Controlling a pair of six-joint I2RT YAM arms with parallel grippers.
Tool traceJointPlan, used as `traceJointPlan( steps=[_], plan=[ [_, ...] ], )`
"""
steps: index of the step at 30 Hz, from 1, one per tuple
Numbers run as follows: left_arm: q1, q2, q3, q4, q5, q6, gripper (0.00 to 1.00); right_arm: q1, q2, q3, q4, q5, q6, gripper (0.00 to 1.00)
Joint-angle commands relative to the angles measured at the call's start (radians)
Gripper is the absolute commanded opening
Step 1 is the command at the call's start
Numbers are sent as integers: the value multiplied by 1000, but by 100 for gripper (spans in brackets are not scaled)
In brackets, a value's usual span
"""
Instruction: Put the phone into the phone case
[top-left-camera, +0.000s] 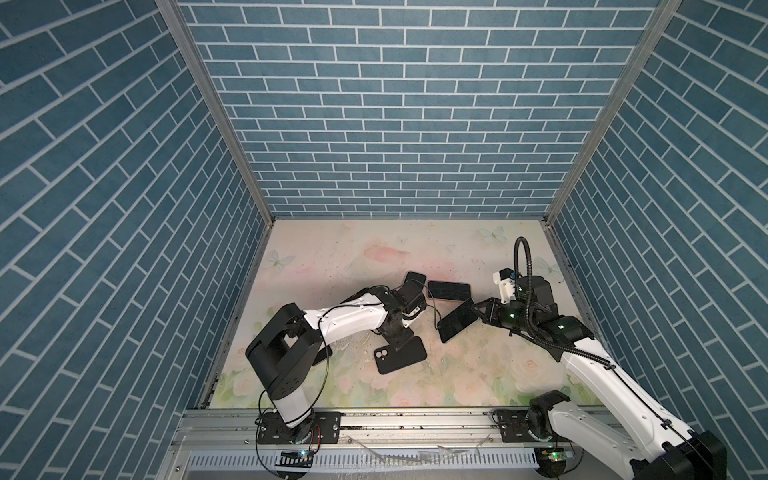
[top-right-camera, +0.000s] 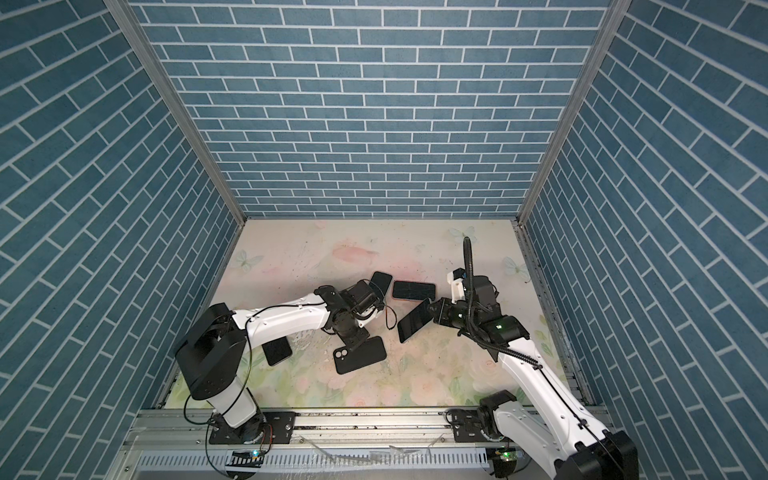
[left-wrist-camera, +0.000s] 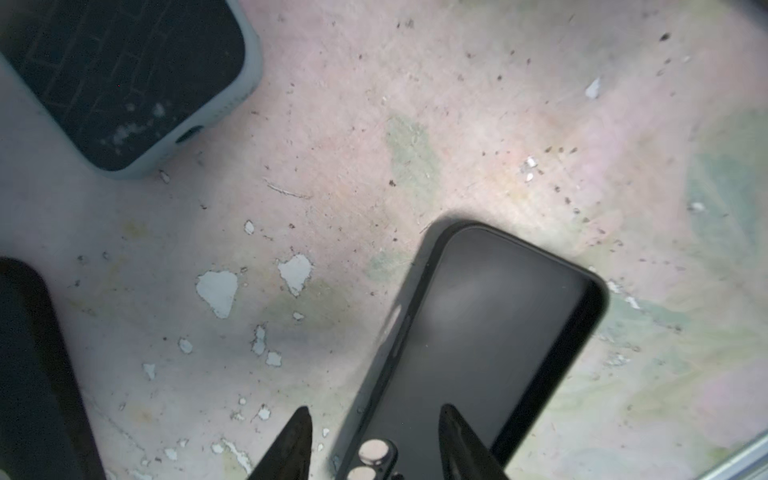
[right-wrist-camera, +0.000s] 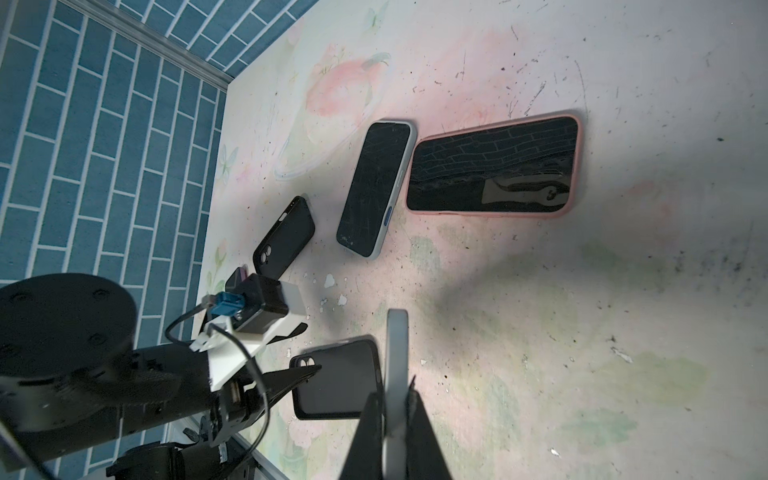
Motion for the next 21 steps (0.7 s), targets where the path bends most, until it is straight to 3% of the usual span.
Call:
traceJointPlan(
  steps=[1,9,14,21],
  plan=[
    [17,31,-12,25,3,40,46,-4,-8,11,19,-24,29,0],
    [26,77,1,39,62,50,30,-4,-6,11,22,-18,27,0],
    [26,83,-7,47,106,24,25,-6,1,14,29,-15,25,0],
    [26,79,-23,50,100,-84,1,-9,11,18,37,-15,16,0]
  ],
)
